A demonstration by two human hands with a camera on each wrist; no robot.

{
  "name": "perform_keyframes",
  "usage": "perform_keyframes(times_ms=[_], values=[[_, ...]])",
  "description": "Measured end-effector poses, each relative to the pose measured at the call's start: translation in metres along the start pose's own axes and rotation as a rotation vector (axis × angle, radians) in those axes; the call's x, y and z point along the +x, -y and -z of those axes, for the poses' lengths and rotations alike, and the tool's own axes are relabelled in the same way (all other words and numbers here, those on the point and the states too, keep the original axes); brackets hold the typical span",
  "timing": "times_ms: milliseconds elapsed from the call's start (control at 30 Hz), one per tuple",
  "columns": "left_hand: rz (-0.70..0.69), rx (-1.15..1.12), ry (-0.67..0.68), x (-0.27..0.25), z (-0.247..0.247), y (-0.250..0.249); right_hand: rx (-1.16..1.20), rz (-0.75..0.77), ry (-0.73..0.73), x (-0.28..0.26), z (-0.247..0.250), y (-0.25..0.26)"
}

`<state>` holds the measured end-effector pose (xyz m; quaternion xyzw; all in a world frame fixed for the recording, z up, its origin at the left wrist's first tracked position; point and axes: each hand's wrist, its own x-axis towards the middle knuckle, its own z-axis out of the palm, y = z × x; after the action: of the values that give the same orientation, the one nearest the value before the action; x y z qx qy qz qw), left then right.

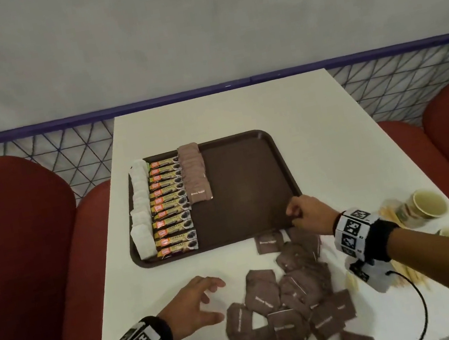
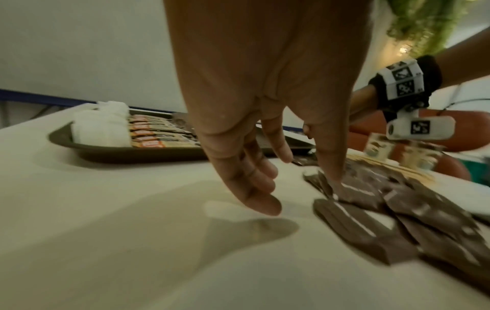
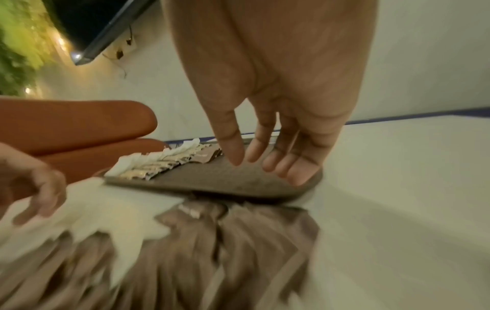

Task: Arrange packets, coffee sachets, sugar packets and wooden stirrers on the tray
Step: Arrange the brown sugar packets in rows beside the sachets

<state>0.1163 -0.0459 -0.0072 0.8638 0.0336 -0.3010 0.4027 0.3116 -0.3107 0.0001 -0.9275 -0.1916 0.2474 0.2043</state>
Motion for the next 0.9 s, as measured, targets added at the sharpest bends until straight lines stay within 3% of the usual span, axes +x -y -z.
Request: perform_keyframes(times_ms=[267,400,600,667,800,900], values=[[-0.023,0.344,0.116,0.003,-0.033,-0.011,-0.325,0.057,0.072,-0.054,-0.047,-0.012],[-0.055,0.491,0.061,0.008,-0.041,-0.018,-0.235,0.078,-0.025,-0.057,-0.066,0.0],[-0.032,0.471,-0.017,0.011,-0.04,-0.022,-0.02,0.322,0.05,-0.066,-0.051,0.003],[-0.019,0.453,-0.011,0.008,-0.038,-0.02,-0.14,0.404,0.126,-0.074,-0.037,-0.007],[0.014,0.441,0.008,0.004,-0.037,-0.016,-0.679,0.571,0.292,-0.1,-0.033,-0.032],[0.028,0.442,0.015,0.003,-0.038,-0.016,-0.859,0.542,0.301,-0.114,-0.043,-0.046]])
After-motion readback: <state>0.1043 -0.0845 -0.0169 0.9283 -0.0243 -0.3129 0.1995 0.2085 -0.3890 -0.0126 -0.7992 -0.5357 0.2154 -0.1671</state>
